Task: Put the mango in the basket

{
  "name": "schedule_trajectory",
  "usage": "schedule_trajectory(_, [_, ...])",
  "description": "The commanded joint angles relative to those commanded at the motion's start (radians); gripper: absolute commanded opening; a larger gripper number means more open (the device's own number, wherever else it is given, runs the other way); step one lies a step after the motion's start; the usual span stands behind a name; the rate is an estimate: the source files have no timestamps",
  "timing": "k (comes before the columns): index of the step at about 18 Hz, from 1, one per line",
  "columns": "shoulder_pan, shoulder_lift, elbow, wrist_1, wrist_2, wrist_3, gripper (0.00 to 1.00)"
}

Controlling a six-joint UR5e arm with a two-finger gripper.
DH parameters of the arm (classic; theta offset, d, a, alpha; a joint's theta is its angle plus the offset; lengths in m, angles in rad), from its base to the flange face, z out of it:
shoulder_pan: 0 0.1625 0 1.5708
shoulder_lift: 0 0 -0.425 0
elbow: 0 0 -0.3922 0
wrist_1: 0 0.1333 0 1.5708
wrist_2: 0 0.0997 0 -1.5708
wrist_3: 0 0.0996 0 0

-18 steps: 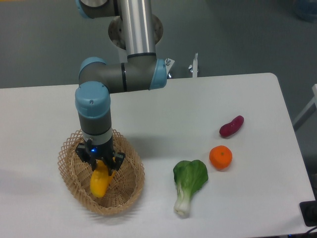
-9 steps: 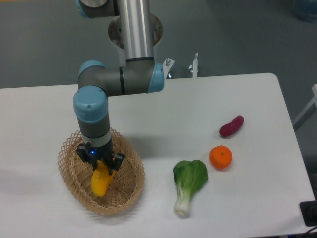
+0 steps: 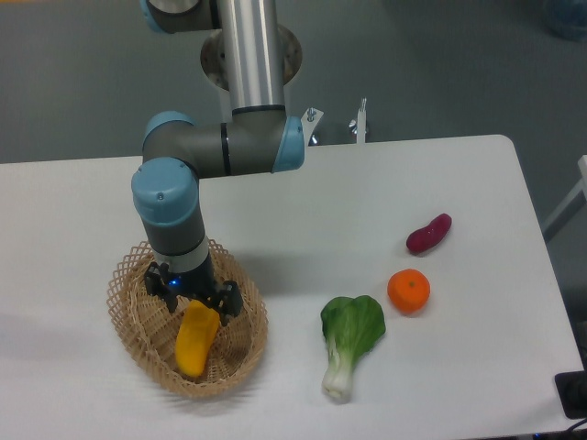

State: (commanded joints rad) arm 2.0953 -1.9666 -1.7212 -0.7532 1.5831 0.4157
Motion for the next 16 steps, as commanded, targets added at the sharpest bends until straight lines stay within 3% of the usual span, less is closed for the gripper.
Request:
schedule_trajectory(5, [0.101,0.052,0.037,-0.035,-0.003,0.024,1.0])
schedule_trajectory(11, [0.235,0.117,0.132,-0.245,-0.061,0.152,1.0])
schedule_trajectory(14, [0.294,0.124,0.166,-0.265,-0.086,0.196,1.0])
schedule_trajectory(16, [0.331,0.135,0.175,-0.322,-0.087,0.273,1.0])
